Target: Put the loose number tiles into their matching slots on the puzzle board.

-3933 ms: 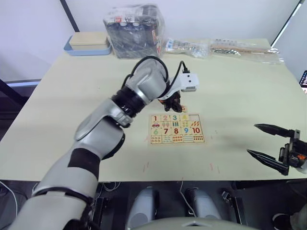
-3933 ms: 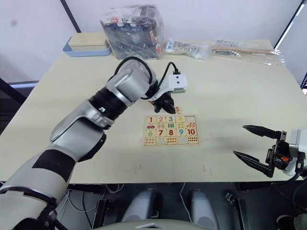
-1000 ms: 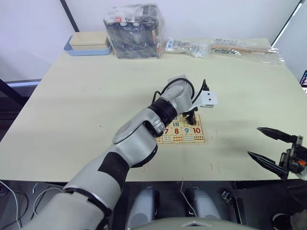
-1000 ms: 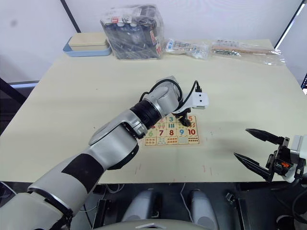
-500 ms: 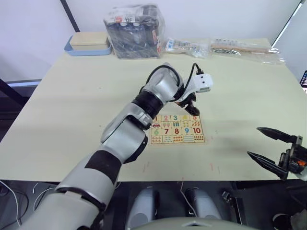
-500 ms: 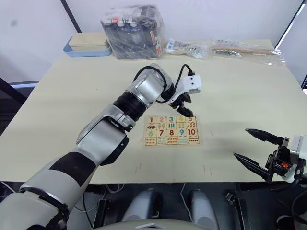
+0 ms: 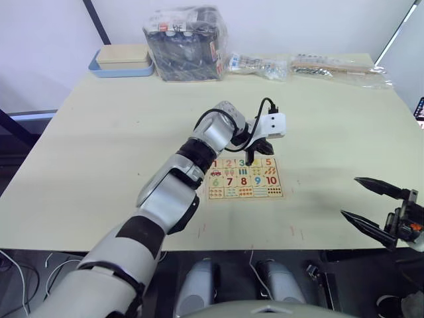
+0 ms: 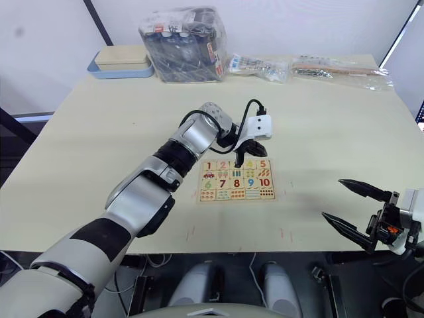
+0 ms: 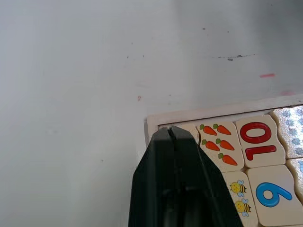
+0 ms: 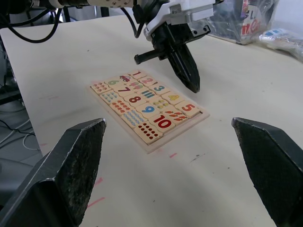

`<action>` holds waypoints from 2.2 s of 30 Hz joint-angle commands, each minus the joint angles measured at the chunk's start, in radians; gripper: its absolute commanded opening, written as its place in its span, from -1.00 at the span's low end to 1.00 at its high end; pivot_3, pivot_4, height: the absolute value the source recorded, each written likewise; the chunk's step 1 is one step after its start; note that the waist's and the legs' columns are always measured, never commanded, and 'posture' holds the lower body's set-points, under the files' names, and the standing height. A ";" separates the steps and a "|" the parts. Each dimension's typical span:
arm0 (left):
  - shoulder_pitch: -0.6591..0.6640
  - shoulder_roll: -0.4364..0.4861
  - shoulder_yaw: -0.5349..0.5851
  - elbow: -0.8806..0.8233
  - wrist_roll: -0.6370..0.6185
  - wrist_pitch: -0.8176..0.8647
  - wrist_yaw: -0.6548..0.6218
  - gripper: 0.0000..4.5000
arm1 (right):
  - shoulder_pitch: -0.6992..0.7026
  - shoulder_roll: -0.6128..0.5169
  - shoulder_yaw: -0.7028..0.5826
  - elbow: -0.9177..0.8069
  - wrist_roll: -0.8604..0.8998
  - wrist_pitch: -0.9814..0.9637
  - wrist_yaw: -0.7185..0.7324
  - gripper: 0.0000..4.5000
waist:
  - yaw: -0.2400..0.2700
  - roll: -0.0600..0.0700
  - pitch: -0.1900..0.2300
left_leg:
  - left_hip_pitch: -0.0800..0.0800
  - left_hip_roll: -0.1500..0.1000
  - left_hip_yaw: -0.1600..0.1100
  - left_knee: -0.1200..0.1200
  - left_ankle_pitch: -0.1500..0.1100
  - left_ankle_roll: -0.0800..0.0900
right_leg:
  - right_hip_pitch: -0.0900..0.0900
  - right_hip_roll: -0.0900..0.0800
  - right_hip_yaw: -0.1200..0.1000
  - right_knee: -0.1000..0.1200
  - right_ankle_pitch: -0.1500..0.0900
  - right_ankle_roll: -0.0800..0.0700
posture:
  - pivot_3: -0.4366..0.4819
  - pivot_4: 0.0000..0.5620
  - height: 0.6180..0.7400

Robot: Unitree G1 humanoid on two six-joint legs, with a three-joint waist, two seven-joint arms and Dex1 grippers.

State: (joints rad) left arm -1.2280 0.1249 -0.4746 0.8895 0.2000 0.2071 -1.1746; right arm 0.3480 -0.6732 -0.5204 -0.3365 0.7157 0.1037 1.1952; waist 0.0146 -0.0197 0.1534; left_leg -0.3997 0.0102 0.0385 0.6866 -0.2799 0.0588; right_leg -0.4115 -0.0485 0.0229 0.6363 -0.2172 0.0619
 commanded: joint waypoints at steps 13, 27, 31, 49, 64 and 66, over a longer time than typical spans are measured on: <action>-0.018 -0.044 0.010 0.145 0.066 -0.130 0.123 -0.97 | -0.004 -0.001 -0.023 -0.026 0.018 -0.014 -0.002 1.00 | 0.000 0.000 0.000 | 0.000 -0.001 0.000 0.000 0.000 0.000 | 0.000 0.000 0.000 0.000 0.000 0.000 | -0.05 -0.47 1.00; -0.016 -0.048 0.011 0.161 0.090 -0.166 0.111 -0.97 | 0.022 0.009 -0.032 -0.052 0.024 -0.014 -0.012 1.00 | 0.000 0.000 0.000 | 0.000 -0.001 0.000 0.000 0.000 0.000 | 0.000 0.000 0.000 0.000 0.000 0.000 | -0.05 -0.47 1.00; -0.015 -0.049 0.013 0.161 0.092 -0.167 0.108 -0.97 | 0.020 0.008 -0.030 -0.050 0.023 -0.014 -0.012 1.00 | 0.000 0.000 0.000 | 0.000 -0.001 0.000 0.000 0.000 0.000 | 0.000 0.000 0.000 0.000 0.000 0.000 | -0.05 -0.47 1.00; 0.213 0.155 0.352 -0.505 -0.247 0.259 0.076 -0.97 | -0.033 0.001 0.012 -0.059 0.022 0.004 -0.020 1.00 | -0.011 0.001 0.000 | 0.002 0.003 0.000 0.000 0.000 0.000 | 0.000 0.000 0.001 0.004 0.000 0.000 | -0.05 -0.47 1.00; 0.711 0.313 0.692 -1.208 -0.502 0.555 0.344 -0.97 | -0.165 -0.030 0.062 -0.021 0.041 0.070 -0.035 1.00 | 0.000 0.001 0.000 | 0.004 0.003 -0.002 0.001 0.000 -0.001 | 0.002 -0.003 -0.002 0.005 0.000 -0.001 | -0.05 -0.47 1.00; 0.812 0.346 0.756 -1.265 -0.553 0.545 0.330 -0.97 | -0.169 -0.034 0.052 -0.019 0.047 0.082 -0.041 1.00 | -0.001 0.001 0.000 | 0.004 0.002 -0.002 0.001 0.000 -0.001 | 0.002 -0.004 -0.003 0.005 0.000 -0.001 | -0.05 -0.47 1.00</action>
State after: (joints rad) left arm -0.4065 0.4638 0.2479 -0.3246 -0.3219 0.7726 -0.8446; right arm 0.1830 -0.6941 -0.4450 -0.3419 0.7426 0.1849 1.1573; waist 0.0140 -0.0184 0.1529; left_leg -0.3955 0.0126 0.0367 0.6873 -0.2795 0.0577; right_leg -0.4093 -0.0534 0.0198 0.6410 -0.2173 0.0610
